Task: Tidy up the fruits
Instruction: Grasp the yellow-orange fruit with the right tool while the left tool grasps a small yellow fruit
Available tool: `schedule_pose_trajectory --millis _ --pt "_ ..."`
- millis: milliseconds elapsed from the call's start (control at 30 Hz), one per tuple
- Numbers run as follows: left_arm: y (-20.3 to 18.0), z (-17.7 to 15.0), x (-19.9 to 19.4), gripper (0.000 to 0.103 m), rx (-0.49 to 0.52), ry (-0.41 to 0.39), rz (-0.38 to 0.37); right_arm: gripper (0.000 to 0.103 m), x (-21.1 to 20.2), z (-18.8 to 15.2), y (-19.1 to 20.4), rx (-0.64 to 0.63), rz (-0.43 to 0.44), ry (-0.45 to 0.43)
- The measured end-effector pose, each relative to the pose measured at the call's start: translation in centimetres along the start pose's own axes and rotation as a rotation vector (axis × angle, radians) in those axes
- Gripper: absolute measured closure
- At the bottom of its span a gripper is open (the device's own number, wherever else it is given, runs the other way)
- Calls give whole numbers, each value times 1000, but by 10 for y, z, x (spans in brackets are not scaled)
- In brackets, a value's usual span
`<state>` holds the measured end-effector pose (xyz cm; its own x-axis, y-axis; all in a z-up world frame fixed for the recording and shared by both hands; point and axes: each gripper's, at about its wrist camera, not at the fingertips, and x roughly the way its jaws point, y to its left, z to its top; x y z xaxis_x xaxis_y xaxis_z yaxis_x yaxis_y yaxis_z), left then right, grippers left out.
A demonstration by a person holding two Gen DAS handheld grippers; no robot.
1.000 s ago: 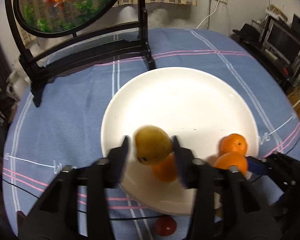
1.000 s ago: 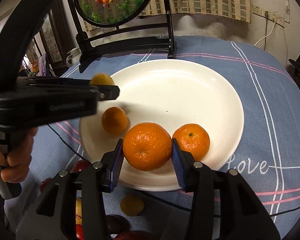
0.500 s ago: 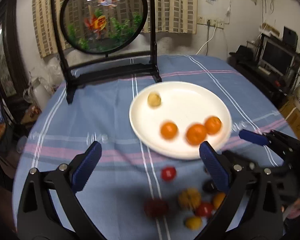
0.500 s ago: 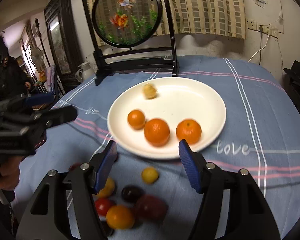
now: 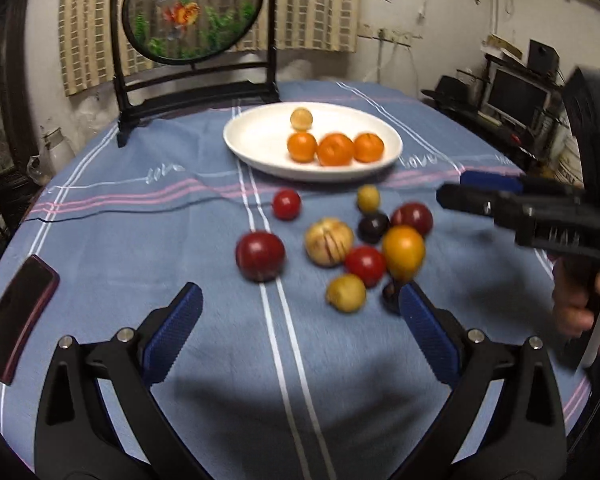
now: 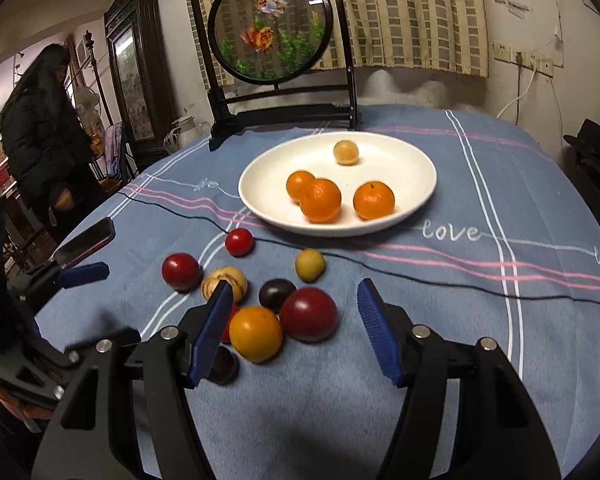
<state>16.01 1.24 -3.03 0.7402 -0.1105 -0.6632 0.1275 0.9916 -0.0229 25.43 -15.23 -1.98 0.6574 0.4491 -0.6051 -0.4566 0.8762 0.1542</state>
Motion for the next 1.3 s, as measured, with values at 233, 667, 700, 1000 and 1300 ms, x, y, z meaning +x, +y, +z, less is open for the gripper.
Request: schedule_pose_trajectory --millis 233,667,700,1000,1300 --pt "5 -8 6 3 -39 36 -62 38 8 -17 10 -30 66 83" --pt "2 -10 3 3 -33 28 -67 59 40 -24 6 83 174 217" --pt "2 -10 3 3 -33 27 -68 60 42 -23 7 89 178 219" --pt "5 -11 2 3 -43 29 -74 60 44 -22 7 122 177 222" --pt "6 -11 4 3 -49 40 -73 64 57 -17 -9 238 207 239"
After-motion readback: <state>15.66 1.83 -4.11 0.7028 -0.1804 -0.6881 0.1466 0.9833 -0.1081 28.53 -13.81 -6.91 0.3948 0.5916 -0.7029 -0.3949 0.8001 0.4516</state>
